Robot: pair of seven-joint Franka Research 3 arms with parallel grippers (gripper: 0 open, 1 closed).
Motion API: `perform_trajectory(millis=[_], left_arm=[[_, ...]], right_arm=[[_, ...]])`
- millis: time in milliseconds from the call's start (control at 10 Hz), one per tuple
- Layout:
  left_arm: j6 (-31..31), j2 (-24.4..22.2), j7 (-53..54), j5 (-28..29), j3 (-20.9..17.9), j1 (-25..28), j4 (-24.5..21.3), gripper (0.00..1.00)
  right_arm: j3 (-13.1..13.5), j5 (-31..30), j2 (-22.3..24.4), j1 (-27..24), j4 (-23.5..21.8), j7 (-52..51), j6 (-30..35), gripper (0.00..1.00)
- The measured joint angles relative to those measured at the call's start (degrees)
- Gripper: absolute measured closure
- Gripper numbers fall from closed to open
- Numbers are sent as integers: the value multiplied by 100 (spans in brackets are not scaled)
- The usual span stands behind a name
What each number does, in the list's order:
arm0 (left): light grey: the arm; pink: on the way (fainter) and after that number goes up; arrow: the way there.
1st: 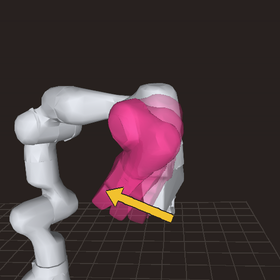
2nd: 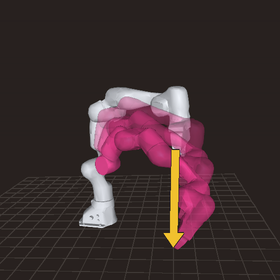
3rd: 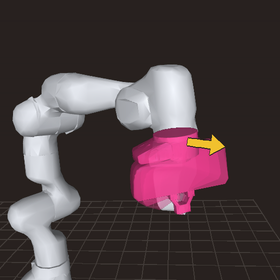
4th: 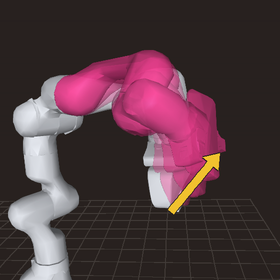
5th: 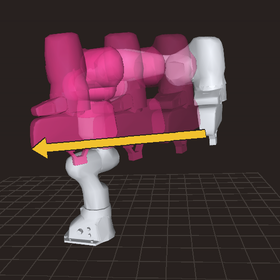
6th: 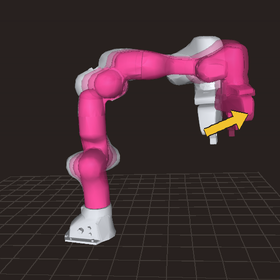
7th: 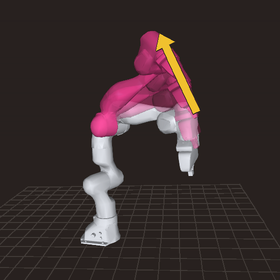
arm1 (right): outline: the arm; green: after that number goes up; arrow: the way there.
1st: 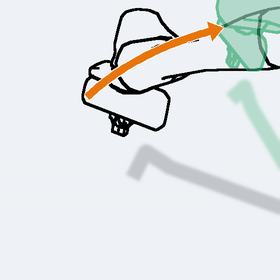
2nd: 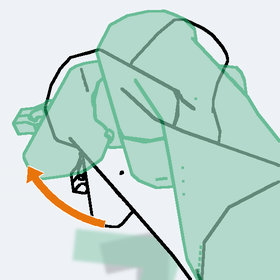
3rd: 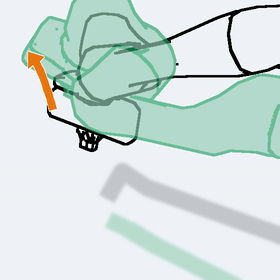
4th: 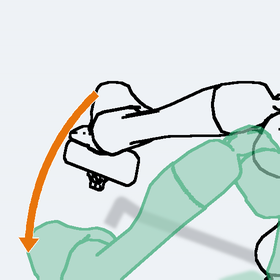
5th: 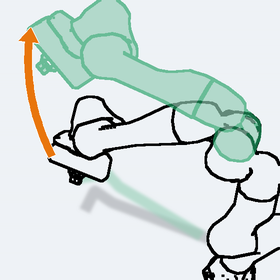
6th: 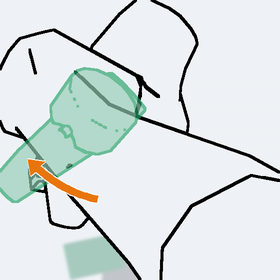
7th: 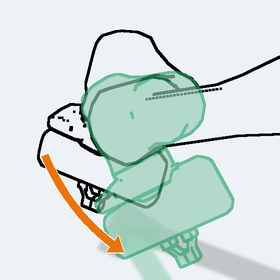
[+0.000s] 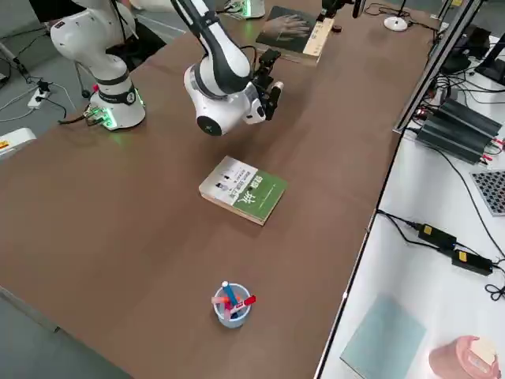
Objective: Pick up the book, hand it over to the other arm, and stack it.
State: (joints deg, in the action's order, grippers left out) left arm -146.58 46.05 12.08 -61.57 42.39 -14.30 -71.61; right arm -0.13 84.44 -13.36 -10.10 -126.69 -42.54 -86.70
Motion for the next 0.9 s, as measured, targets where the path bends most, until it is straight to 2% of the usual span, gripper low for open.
perform_trajectory(millis=[500,900], left_arm=[[0,5,0,-2,0,-12,1,99],[0,10,0,-2,-1,-22,2,99]], right_arm=[[-16,395,-3,36,0,118,38,0],[-28,684,-6,297,1,134,2,0]])
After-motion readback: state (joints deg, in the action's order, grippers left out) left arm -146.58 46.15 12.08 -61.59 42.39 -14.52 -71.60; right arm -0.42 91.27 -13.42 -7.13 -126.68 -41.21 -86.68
